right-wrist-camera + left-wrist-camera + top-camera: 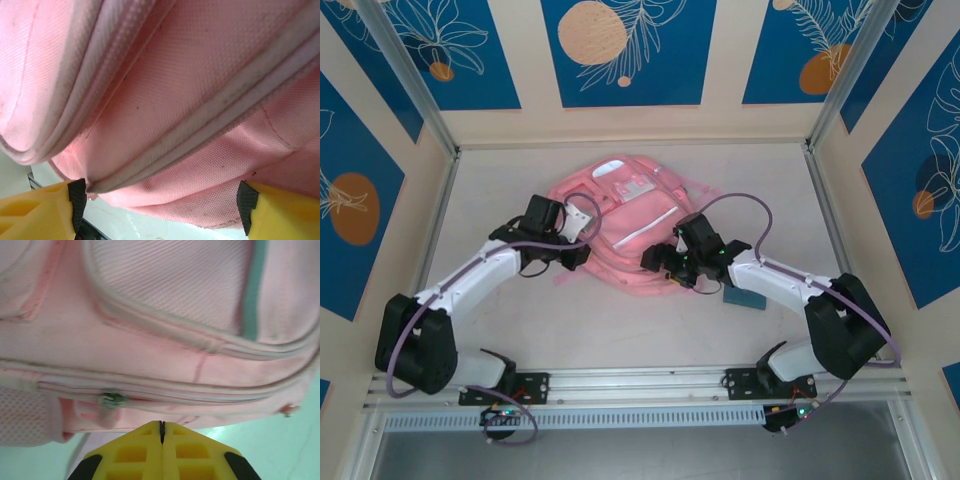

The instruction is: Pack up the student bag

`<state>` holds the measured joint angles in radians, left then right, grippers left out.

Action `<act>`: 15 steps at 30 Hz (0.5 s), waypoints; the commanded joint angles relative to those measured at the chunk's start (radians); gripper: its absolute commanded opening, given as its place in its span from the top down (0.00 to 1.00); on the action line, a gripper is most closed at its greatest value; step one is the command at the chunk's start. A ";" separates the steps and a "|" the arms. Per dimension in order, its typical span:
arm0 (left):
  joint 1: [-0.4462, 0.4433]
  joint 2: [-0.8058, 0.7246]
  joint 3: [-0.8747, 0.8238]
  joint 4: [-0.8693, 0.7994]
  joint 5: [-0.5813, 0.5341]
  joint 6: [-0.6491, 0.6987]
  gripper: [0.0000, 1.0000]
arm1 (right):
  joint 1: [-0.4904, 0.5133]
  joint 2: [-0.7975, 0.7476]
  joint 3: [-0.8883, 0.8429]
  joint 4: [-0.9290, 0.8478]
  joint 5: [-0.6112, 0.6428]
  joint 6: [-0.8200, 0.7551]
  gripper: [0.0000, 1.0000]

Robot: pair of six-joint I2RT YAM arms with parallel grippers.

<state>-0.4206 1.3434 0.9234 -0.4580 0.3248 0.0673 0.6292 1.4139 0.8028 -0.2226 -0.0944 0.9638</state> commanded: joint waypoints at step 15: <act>-0.011 -0.004 -0.017 -0.020 -0.259 -0.113 0.53 | 0.003 0.035 -0.008 0.042 -0.015 0.037 0.23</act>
<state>-0.4515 1.3045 0.8627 -0.4397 0.1066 -0.0689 0.6292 1.4460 0.7990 -0.1719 -0.1055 0.9951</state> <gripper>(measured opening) 0.465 0.775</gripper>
